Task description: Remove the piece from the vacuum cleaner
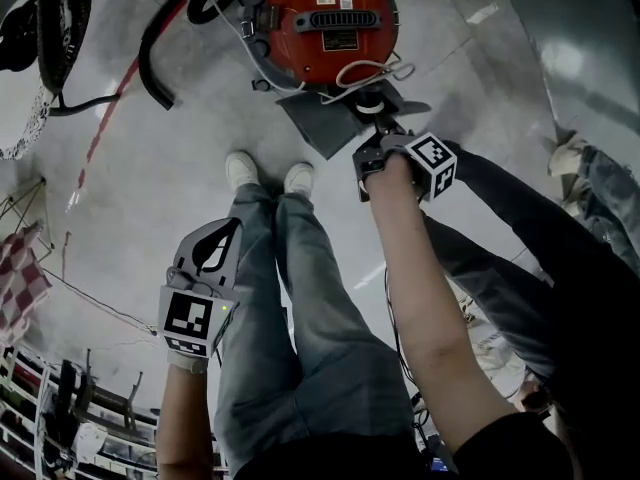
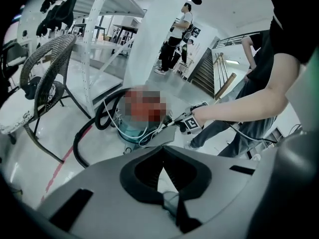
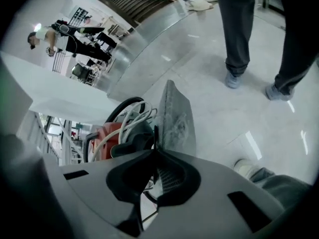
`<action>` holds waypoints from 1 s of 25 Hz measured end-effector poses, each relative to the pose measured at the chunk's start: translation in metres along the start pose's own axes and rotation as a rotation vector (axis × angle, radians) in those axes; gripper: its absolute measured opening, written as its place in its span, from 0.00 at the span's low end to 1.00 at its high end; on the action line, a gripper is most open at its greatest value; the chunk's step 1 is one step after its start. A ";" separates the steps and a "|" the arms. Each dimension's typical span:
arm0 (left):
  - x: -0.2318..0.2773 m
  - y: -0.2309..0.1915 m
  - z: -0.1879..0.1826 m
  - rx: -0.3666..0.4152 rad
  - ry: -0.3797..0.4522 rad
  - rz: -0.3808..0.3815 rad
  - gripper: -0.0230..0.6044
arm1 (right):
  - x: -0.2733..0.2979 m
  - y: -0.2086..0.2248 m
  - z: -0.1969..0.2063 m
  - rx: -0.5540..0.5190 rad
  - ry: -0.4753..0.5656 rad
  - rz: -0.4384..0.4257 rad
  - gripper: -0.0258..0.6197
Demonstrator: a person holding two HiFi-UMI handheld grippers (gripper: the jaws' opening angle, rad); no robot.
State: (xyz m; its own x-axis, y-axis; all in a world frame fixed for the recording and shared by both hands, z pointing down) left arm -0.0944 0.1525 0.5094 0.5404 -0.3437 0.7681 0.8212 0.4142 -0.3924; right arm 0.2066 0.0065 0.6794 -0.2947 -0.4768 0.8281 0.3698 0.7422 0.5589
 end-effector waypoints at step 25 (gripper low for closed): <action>0.001 -0.033 -0.027 0.099 -0.060 0.085 0.07 | -0.007 0.003 0.005 0.156 0.024 0.159 0.10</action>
State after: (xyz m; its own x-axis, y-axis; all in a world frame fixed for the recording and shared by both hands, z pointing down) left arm -0.1161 0.1156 0.5097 0.5930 -0.2544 0.7640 0.7492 0.5220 -0.4077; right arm 0.2054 0.0142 0.6747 -0.2222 -0.3578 0.9070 0.2684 0.8718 0.4097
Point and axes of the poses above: the fingertips, and each gripper's own axes: x forward along the fingers, y to its right, z out of its underside, the point moved 5 cm from there along -x, backward along the fingers, and after that the axes turned 5 degrees about -y, right-handed, at the moved point
